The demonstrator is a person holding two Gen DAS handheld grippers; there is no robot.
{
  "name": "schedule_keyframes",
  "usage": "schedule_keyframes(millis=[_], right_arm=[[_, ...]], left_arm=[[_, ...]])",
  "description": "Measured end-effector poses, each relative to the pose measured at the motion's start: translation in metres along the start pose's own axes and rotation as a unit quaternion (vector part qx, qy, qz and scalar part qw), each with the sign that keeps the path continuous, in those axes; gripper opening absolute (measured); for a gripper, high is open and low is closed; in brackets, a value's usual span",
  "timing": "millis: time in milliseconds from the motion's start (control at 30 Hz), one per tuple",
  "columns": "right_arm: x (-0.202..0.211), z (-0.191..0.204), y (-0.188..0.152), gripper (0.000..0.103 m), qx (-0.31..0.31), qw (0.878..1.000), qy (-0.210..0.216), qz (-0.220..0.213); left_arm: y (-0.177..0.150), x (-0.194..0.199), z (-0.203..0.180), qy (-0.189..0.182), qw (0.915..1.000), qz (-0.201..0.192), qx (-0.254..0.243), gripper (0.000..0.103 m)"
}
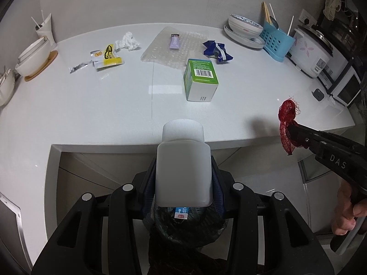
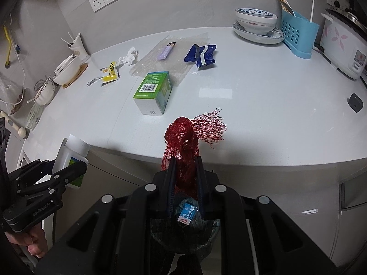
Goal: Collect trash
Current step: 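Carry the pill bottle and red mesh net down over the trash bin, then open the right tool dropping the red net into the bin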
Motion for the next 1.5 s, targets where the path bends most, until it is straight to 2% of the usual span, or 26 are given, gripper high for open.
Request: schedule_keyframes(millis=[367, 733, 1100, 1500], right_arm=[[0.000, 0.002, -0.038, 0.015, 0.013, 1.000, 0.012, 0.013], [-0.025, 0.004, -0.079, 0.015, 0.026, 0.998, 0.016, 0.048], [-0.063, 0.008, -0.103, 0.015, 0.036, 0.996, 0.022, 0.081], [-0.090, 0.032, -0.122, 0.015, 0.071, 0.993, 0.029, 0.094]], left_arm=[[-0.040, -0.006, -0.016, -0.009, 0.9999, 0.014, -0.002, 0.041], [-0.079, -0.040, 0.002, -0.027, 0.9983, 0.036, 0.037, 0.041], [-0.098, -0.065, 0.006, -0.046, 0.9970, 0.045, 0.043, 0.041], [-0.116, -0.076, 0.024, -0.038, 0.9970, 0.047, 0.047, 0.041]])
Point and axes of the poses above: each gripper's, at about its wrist camera, not at the fingertips, and x roughly against the way its jaws point, z to its left, y to its top, the point moved 1 cm from there along -x, roughly the way its jaws point, and after that the axes turned 12 degrees about -y, right-handed, at the moved point
